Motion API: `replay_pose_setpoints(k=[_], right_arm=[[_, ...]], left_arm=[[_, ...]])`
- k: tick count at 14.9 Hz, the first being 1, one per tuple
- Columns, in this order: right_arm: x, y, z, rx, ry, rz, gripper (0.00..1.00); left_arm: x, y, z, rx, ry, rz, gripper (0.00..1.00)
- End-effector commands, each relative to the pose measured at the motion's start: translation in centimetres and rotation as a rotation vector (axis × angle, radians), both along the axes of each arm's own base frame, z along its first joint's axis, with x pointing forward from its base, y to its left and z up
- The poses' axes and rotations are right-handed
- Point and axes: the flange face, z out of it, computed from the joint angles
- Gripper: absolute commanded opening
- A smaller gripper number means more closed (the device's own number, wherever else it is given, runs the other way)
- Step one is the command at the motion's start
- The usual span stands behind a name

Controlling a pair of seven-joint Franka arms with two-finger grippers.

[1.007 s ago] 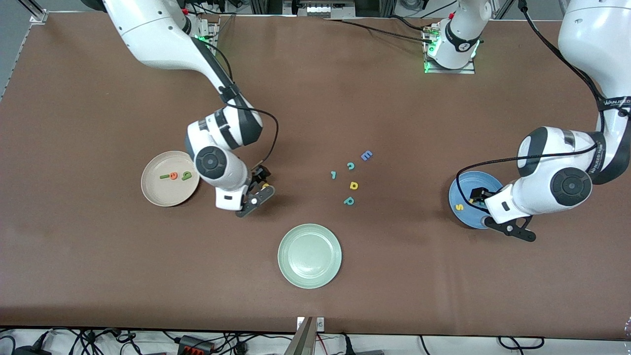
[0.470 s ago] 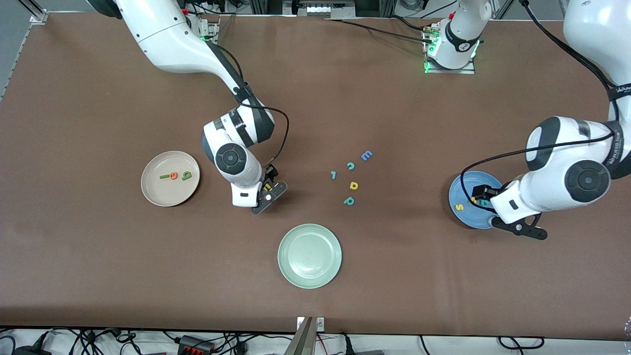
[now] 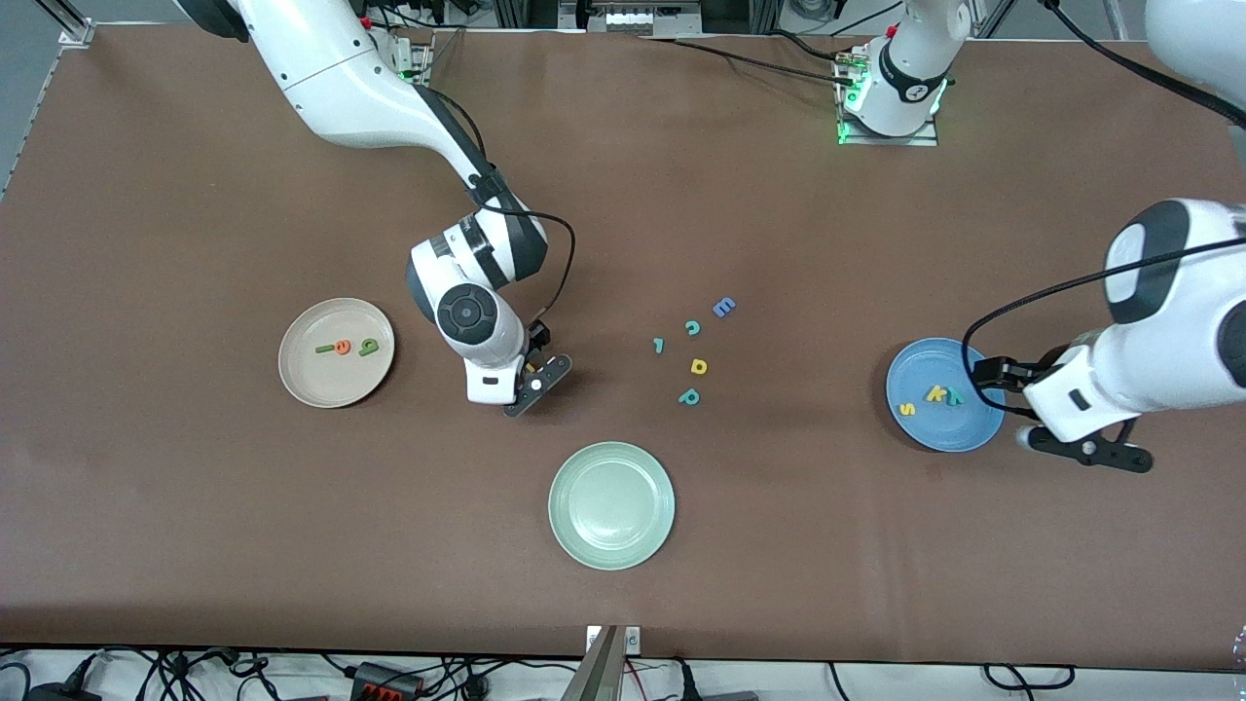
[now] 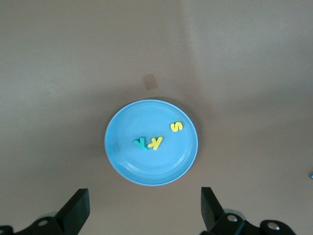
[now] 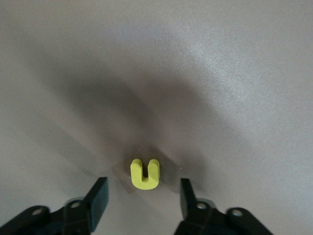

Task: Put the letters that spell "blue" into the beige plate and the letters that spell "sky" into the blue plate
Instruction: 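Carry the u to the beige plate while the left gripper withdraws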

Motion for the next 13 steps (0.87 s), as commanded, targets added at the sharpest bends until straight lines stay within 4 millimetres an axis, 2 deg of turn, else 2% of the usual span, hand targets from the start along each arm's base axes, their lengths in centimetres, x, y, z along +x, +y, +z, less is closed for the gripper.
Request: replay_pose_setpoints(k=[1,3,4,7,9,11,13], right_arm=[[0.0,0.0,0.3,-0.014,-0.016,0.001,0.59],[-0.1,0.1,-0.1,-0.014,-0.016,0.002,0.53],[0.0,0.2,-0.3,-0.012,-0.019,0.002,0.53],[0.1,0.3,-0.5,-0.003,-0.029,0.001,0.53],[0.1,0.6,-0.4,-0.001,-0.032,0.006,0.53],[0.0,0.6,-0.6,-0.002,-0.03,0.009,0.51],[0.0,0.6,-0.7,-0.003,-0.028,0.015,0.41]], left_arm=[[0.0,1.1,4.4,-0.002,-0.018,0.031,1.0],[0.4,1.7,7.3,-0.008,-0.081,0.046,1.0],[0.6,2.2,9.5,-0.013,-0.124,0.057,1.0],[-0.3,2.2,13.0,-0.013,-0.16,0.061,1.0],[-0.9,1.7,14.4,-0.013,-0.18,0.055,1.0],[-1.0,1.3,14.4,-0.016,-0.172,0.052,1.0],[-1.8,0.3,15.4,-0.01,-0.165,0.038,1.0]])
